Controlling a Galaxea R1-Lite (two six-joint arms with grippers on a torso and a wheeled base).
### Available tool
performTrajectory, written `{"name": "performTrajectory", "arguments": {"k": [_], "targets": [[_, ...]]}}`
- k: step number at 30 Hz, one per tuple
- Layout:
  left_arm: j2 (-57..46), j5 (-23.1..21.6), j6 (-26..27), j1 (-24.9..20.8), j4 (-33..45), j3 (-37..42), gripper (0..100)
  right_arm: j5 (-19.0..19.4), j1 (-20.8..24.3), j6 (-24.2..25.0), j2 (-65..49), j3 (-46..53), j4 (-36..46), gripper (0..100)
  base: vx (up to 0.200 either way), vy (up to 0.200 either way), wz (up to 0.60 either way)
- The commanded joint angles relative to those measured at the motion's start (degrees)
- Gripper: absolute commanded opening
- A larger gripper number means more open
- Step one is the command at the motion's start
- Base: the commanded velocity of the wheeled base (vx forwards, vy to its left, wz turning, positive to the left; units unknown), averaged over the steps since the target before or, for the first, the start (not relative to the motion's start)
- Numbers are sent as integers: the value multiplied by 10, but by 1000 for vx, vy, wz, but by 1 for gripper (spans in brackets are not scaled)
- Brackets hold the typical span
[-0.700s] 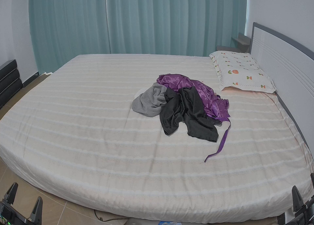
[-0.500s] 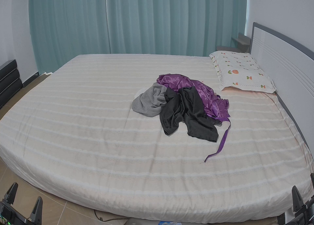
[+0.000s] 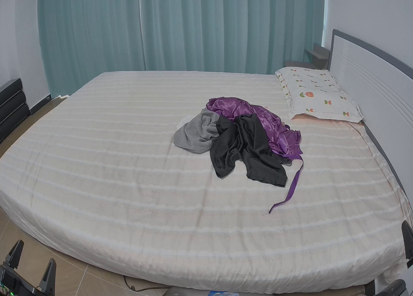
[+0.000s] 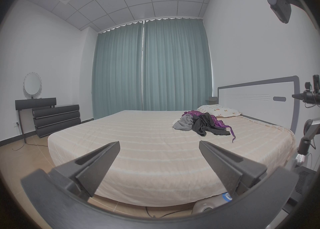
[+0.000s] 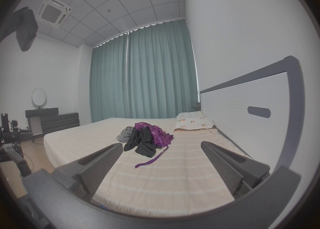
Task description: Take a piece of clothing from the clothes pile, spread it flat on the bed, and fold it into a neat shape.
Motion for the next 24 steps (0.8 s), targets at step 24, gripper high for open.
{"name": "performTrajectory", "arguments": {"k": [24], "targets": [[-10, 0, 0, 0, 0, 10, 100, 4, 108, 187, 965, -325, -328, 100, 0, 0, 0]]}}
